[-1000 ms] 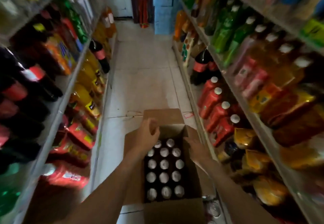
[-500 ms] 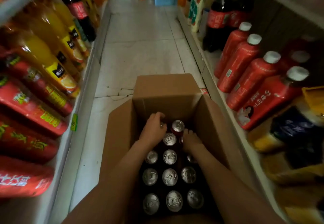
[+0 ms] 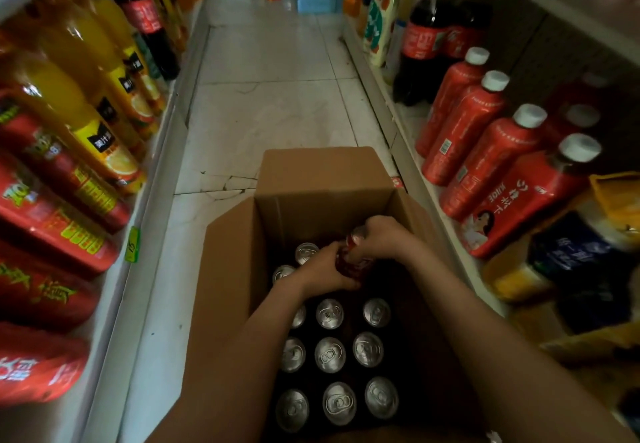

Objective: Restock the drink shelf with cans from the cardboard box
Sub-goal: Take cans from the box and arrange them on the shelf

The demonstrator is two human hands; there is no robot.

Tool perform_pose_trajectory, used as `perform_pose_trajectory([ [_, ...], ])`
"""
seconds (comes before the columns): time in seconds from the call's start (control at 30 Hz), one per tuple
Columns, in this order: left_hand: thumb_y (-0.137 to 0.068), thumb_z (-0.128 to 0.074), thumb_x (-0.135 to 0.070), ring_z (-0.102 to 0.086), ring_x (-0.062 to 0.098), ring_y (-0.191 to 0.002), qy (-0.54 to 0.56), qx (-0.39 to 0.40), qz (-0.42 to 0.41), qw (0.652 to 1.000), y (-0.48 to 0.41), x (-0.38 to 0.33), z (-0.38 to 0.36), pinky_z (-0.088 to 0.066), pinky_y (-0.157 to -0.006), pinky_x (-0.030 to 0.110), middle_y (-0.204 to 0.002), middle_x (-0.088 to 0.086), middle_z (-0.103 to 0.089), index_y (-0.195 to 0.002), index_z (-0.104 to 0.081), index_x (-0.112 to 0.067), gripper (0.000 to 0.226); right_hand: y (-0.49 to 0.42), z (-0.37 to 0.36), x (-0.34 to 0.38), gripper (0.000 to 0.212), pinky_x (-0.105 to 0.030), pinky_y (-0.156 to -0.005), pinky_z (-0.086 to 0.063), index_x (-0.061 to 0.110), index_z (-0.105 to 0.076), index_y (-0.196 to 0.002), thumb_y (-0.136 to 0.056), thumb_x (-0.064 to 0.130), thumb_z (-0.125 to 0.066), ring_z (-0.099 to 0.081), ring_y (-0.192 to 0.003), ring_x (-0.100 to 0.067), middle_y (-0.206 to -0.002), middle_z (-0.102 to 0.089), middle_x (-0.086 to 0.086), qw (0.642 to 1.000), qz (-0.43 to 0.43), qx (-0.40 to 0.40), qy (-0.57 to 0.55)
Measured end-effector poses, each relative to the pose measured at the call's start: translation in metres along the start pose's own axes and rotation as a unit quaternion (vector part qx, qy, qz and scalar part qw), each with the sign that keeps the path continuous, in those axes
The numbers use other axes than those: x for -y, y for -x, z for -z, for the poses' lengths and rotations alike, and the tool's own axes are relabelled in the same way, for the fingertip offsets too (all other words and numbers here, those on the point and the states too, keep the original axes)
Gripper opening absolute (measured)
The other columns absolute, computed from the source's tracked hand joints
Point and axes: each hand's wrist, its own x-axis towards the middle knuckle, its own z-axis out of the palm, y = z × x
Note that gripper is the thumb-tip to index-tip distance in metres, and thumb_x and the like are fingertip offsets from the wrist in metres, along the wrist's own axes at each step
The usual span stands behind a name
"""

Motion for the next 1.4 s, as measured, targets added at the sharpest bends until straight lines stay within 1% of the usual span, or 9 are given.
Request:
perform_pose_trajectory([
  [0.17,-0.064,-0.086,-0.027,-0.059,0.002,-0.089,0.1,-0.115,0.011,0.988,-0.006,0.01,-0.006,-0.044,-0.071,0.011,-0.1,-0.012,-0.062,-0.112,-0.052,-0.025,0.059,0.002,0.011,0.002,0.04,-0.03,-0.075,-0.052,0.008,-0.069,-0.1,-0.071,0.032,-0.079,-0.066,-0.088,-0.019,-0.095,-0.071,-0.006,0.971,0.029,0.047,-0.231],
  [0.3,-0.051,-0.082,-0.044,-0.069,0.021,-0.088,0.278,-0.176,0.073,0.941,-0.007,0.007,-0.011,-0.056,-0.082,0.036,-0.098,0.004,-0.071,-0.106,-0.06,-0.021,0.064,-0.02,-0.008,-0.004,0.037,-0.03,-0.069,-0.048,0.01,-0.06,-0.097,-0.096,0.043,-0.045,-0.061,-0.081,-0.021,-0.089,-0.063,-0.008,0.899,-0.047,-0.003,-0.436],
  [0.43,-0.063,-0.079,-0.048,-0.061,0.017,-0.083,0.262,-0.299,0.171,0.902,-0.002,0.009,-0.014,-0.046,-0.073,0.027,-0.097,-0.001,-0.064,-0.108,-0.056,-0.017,0.059,-0.048,-0.047,-0.017,0.036,-0.037,-0.095,-0.045,0.0,-0.053,-0.124,-0.095,0.019,-0.046,-0.054,-0.116,-0.033,-0.128,-0.054,-0.022,0.989,-0.082,-0.024,-0.118],
  [0.57,-0.066,-0.077,-0.05,-0.062,0.024,-0.098,0.173,-0.288,0.201,0.92,0.005,0.018,-0.016,-0.045,-0.079,0.028,-0.113,0.007,-0.063,-0.121,-0.052,-0.013,0.07,-0.049,-0.079,-0.014,0.079,-0.037,-0.114,-0.023,0.007,-0.015,-0.15,-0.089,0.029,-0.061,-0.021,-0.141,-0.036,-0.154,-0.018,-0.018,0.998,-0.031,0.055,0.024],
  [1.0,-0.062,-0.081,-0.039,-0.063,0.026,-0.096,0.287,-0.302,0.268,0.869,-0.002,0.045,-0.025,-0.054,-0.08,0.033,-0.112,0.01,-0.063,-0.121,-0.054,-0.008,0.072,-0.051,-0.09,-0.028,0.077,-0.043,-0.109,-0.03,0.018,-0.021,-0.149,-0.087,0.032,-0.063,-0.02,-0.138,-0.032,-0.151,-0.018,-0.011,0.992,0.041,-0.001,0.116],
  [1.1,-0.045,-0.083,-0.038,-0.065,0.022,-0.089,0.275,-0.243,0.229,0.901,-0.002,0.044,-0.028,-0.056,-0.078,0.034,-0.105,0.007,-0.066,-0.114,-0.056,-0.015,0.077,-0.045,-0.077,-0.011,0.042,-0.032,-0.089,-0.043,0.008,-0.049,-0.133,-0.092,0.013,-0.05,-0.049,-0.117,-0.03,-0.126,-0.052,-0.016,0.991,0.042,-0.039,-0.124],
  [1.2,-0.04,-0.08,-0.035,-0.065,0.02,-0.092,0.237,-0.148,0.173,0.944,-0.001,0.04,-0.031,-0.054,-0.087,0.039,-0.103,0.002,-0.068,-0.105,-0.057,-0.029,0.069,-0.031,-0.061,0.011,0.021,-0.026,-0.068,-0.044,0.009,-0.059,-0.11,-0.092,0.02,-0.053,-0.057,-0.082,-0.018,-0.091,-0.059,-0.006,0.901,0.004,0.003,-0.433],
  [1.3,-0.037,-0.081,-0.037,-0.067,0.018,-0.093,0.217,-0.103,0.143,0.96,-0.001,0.045,-0.037,-0.053,-0.091,0.043,-0.101,-0.002,-0.071,-0.105,-0.062,-0.03,0.071,-0.025,-0.057,0.012,0.047,-0.035,-0.088,-0.051,0.016,-0.054,-0.122,-0.082,0.036,-0.069,-0.06,-0.1,-0.022,-0.109,-0.06,-0.005,0.959,0.035,0.119,-0.256],
  [1.4,-0.033,-0.088,-0.044,-0.068,0.015,-0.091,0.195,-0.081,0.151,0.966,-0.008,0.059,-0.044,-0.056,-0.086,0.043,-0.101,-0.004,-0.071,-0.111,-0.06,-0.03,0.084,-0.02,-0.054,0.004,0.063,-0.04,-0.083,-0.055,0.02,-0.046,-0.13,-0.075,0.024,-0.077,-0.059,-0.105,-0.026,-0.12,-0.056,-0.007,0.975,0.012,0.137,-0.177],
])
